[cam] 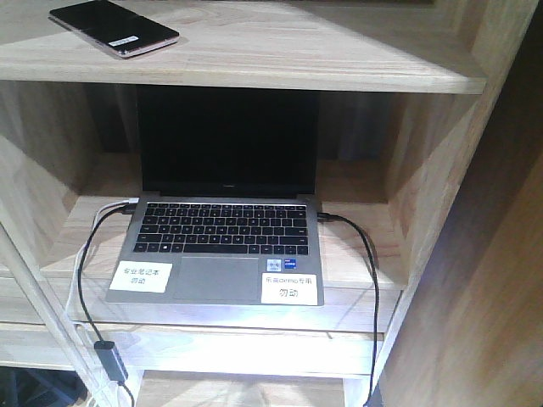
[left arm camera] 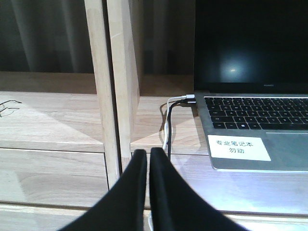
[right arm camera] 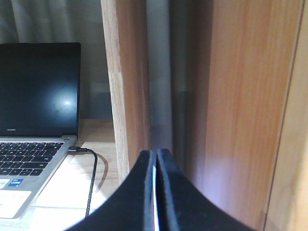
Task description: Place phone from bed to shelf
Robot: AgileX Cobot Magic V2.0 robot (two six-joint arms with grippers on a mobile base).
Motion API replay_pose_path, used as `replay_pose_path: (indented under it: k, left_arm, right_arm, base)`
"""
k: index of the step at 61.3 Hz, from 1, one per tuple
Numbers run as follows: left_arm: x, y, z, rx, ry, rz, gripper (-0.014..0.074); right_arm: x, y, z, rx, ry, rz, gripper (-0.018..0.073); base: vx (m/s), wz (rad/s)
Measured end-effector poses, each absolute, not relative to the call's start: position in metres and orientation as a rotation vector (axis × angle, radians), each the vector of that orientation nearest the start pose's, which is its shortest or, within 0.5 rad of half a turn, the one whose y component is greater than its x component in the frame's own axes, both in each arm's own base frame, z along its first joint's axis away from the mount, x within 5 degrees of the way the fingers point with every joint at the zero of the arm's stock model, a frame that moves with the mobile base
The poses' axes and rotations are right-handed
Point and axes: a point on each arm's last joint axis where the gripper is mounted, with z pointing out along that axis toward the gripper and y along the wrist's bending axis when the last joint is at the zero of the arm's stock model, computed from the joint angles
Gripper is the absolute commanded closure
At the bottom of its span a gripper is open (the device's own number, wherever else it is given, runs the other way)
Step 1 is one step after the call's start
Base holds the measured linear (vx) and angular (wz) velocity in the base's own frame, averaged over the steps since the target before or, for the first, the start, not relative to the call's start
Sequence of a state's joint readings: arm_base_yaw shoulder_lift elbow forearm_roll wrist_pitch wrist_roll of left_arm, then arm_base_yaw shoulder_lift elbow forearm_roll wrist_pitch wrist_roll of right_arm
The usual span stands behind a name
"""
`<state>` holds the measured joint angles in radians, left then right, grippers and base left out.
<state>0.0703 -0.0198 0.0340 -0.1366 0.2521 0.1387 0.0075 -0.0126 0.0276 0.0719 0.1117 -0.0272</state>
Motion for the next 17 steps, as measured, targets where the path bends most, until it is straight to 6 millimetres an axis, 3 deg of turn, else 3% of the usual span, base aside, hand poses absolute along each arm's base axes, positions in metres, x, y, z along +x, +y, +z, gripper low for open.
replay_pose_path:
  k: [17]
  left_arm:
    - [0.0550,0.0008,0.1801,-0.031,1.747,0.026,0.0596]
  right_arm:
    - [0.0566,0.0012,0.1944,0.023,1.610,0.047,0.0561]
  base:
    - [0.00,0.00]
